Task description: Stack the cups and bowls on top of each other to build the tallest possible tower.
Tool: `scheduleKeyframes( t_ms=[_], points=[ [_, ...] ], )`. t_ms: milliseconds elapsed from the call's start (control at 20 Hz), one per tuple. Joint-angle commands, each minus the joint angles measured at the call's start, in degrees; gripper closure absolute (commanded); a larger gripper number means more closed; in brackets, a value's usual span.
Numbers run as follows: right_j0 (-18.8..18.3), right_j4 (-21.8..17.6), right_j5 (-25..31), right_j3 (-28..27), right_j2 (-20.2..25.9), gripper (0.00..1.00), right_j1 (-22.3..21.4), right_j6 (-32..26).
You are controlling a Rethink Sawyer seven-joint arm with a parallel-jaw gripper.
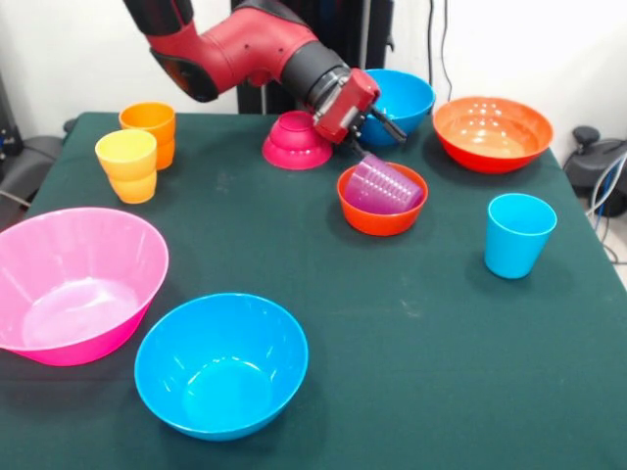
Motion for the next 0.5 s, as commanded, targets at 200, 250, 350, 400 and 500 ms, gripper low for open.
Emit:
scheduleKeyframes(
  t_ms=[200,250,350,400,500],
  points=[
    [2.83,9.59,-2.66,-8.89,5.03,0.00,2.08,-7.90],
    [3.19,9.79,-2.93,-8.62,4.96,0.00,1.29,-7.62],
    [4.22,9.72,-2.74,-8.25,4.59,0.00,-0.22,-6.83],
    [4.63,9.39,-2.44,-8.11,4.11,0.00,-0.85,-6.31],
    [4.87,9.32,-2.30,-7.83,3.03,0.00,-1.09,-5.92]
  ],
)
